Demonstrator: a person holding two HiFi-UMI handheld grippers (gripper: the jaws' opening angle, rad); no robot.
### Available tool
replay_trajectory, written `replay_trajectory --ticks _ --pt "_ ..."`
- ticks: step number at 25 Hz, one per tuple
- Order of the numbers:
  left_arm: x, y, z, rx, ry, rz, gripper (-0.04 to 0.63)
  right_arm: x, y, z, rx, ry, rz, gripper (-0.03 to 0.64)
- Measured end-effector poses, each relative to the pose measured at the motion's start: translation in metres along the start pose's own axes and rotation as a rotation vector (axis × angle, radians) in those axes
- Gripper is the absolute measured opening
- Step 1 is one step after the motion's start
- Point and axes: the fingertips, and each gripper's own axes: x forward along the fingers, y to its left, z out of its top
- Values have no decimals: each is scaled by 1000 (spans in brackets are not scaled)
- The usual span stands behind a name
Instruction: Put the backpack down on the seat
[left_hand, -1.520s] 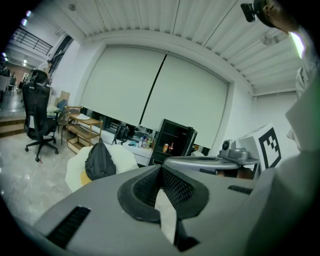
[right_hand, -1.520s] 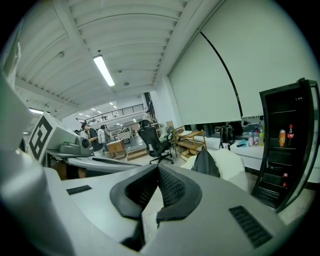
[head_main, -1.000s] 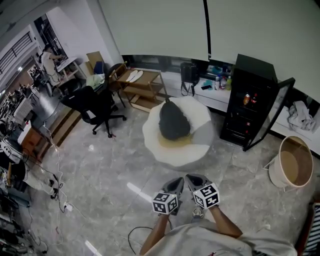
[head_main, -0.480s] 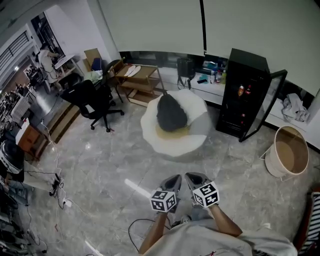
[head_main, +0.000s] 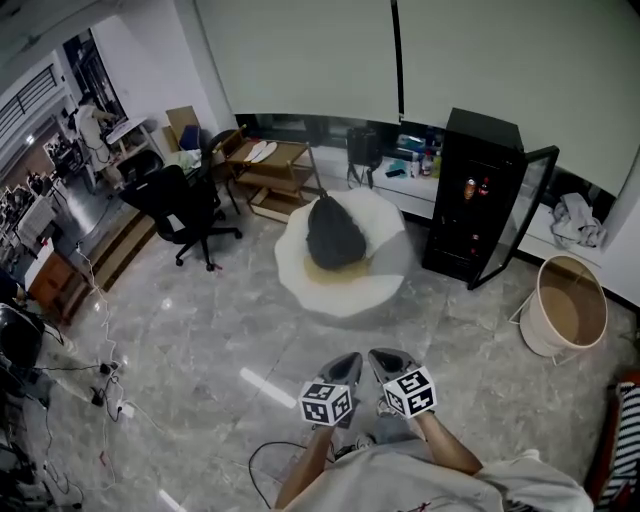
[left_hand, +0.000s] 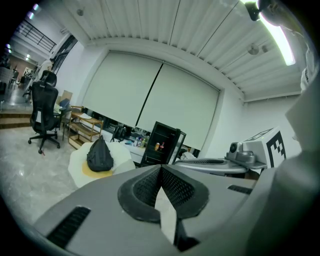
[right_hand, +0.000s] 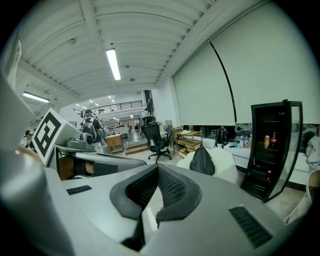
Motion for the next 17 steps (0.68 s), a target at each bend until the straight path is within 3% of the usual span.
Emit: replay_trajectory --ticks 17 --pt "-10 -16 -18 -1 18 0 31 -15 11 -11 1 15 -1 28"
